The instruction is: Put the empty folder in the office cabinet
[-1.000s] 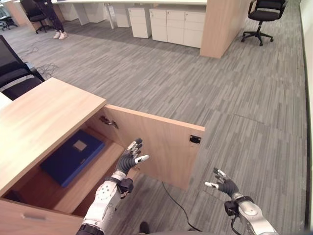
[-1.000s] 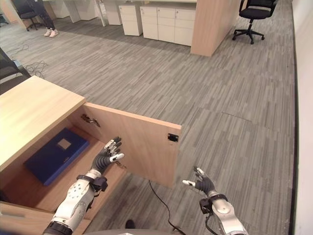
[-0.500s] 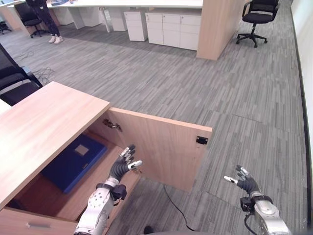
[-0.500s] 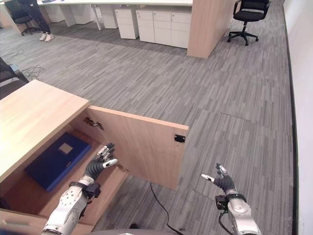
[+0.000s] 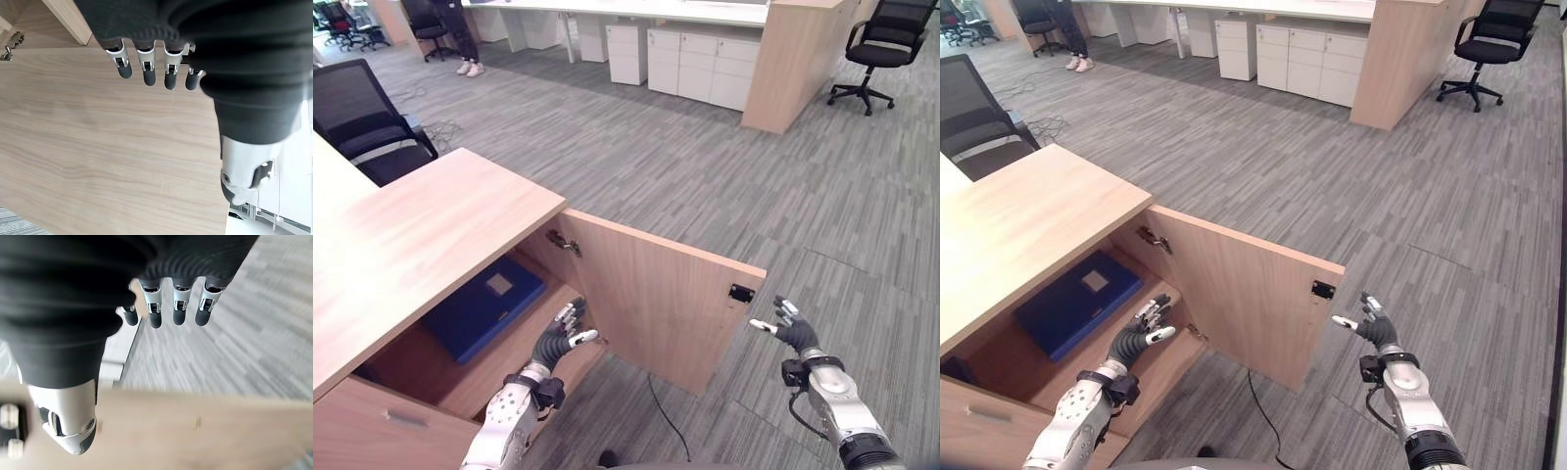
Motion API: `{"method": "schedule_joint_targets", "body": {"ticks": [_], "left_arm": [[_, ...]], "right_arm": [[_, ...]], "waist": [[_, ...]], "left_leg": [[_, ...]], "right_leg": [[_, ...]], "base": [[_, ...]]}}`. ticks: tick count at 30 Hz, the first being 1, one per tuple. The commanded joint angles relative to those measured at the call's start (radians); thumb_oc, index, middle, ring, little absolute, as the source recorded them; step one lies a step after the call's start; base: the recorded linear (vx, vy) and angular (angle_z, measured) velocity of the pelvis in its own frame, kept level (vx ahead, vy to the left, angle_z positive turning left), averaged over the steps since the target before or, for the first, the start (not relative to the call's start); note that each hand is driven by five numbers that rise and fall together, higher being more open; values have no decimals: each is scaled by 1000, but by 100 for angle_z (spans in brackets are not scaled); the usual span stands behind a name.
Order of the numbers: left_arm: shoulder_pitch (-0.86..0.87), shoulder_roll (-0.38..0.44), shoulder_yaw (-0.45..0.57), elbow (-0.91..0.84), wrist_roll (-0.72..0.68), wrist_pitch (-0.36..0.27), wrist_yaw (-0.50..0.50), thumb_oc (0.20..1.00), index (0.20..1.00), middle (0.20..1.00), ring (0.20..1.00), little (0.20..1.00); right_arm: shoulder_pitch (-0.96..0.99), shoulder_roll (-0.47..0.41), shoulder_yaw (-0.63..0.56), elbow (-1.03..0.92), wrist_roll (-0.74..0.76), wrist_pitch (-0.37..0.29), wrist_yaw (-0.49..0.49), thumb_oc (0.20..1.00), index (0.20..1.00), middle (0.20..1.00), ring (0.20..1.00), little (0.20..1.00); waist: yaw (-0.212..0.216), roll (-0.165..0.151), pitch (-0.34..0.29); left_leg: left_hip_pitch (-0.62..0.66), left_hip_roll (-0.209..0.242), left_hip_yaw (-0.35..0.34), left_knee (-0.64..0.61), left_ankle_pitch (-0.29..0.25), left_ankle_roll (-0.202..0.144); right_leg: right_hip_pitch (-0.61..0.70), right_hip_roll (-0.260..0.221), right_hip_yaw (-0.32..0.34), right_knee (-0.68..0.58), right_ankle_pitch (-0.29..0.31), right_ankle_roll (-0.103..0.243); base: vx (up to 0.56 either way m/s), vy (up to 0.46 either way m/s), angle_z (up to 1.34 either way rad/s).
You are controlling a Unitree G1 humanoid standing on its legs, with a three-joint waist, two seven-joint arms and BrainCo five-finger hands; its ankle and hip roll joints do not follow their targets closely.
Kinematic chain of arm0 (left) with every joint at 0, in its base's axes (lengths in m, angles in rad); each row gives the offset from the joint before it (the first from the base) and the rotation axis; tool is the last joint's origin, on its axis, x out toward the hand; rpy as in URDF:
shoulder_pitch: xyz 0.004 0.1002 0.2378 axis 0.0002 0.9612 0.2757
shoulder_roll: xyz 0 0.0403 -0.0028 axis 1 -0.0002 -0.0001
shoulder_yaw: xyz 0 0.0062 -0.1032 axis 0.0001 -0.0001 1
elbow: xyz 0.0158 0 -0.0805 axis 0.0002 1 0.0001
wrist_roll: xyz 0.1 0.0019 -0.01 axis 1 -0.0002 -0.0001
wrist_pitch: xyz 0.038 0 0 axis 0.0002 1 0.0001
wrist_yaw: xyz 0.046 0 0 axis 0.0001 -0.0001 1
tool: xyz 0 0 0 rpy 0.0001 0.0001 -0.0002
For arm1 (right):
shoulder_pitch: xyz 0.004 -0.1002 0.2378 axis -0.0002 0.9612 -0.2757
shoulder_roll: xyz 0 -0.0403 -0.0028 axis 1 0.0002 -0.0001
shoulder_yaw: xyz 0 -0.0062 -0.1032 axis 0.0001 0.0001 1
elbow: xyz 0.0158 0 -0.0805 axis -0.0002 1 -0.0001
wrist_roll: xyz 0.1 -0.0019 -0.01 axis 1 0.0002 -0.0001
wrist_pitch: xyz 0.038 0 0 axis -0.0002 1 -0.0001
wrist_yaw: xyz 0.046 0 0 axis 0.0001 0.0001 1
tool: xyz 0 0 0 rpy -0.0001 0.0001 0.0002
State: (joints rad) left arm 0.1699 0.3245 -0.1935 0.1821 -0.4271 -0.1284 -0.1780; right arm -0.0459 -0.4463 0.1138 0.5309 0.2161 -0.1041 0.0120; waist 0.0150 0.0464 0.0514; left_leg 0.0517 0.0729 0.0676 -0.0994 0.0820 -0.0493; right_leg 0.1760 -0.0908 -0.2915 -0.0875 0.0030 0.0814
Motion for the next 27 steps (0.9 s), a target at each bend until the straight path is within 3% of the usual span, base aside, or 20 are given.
{"method": "schedule_joint_targets", "body": {"ticks": [1,19,24,25,27], "left_arm": [[-24,61,12,-78,-16,-40,-11,1000,1000,1000,1000,1000],[-53,59,-23,-74,-13,-37,16,1000,1000,1000,1000,1000],[-57,27,9,-46,-49,-33,29,1000,1000,1000,1000,1000],[-74,23,22,-41,-51,-42,44,1000,1000,1000,1000,1000],[-83,20,30,-37,-54,-48,50,1000,1000,1000,1000,1000]], "right_arm": [[-90,26,1,-51,26,-46,15,1000,1000,1000,1000,1000],[-116,121,161,-133,25,-36,51,1000,1000,1000,1000,1000],[7,113,178,-217,24,-34,103,1000,1000,1000,1000,1000],[17,99,170,-237,21,-40,103,1000,1000,1000,1000,1000],[16,89,168,-249,28,-49,101,1000,1000,1000,1000,1000]], "waist": [[20,-68,-12],[93,-69,3],[102,-63,16],[116,-59,42],[121,-57,56]], "left_leg": [[59,1,10,19,-90,-6],[19,7,-87,28,-63,-25],[-27,14,-141,30,-31,-57],[-79,12,-160,46,-3,-80],[-130,21,-152,91,-4,-94]], "right_leg": [[-34,-92,17,25,-9,86],[-4,-73,-75,25,-42,64],[-3,-57,-130,14,-53,53],[-15,-62,-157,9,-54,53],[-23,-69,-180,6,-54,53]], "base": [[7,-4,8],[2,-20,15],[-58,-57,38],[-172,-44,62],[-175,2,47]]}}
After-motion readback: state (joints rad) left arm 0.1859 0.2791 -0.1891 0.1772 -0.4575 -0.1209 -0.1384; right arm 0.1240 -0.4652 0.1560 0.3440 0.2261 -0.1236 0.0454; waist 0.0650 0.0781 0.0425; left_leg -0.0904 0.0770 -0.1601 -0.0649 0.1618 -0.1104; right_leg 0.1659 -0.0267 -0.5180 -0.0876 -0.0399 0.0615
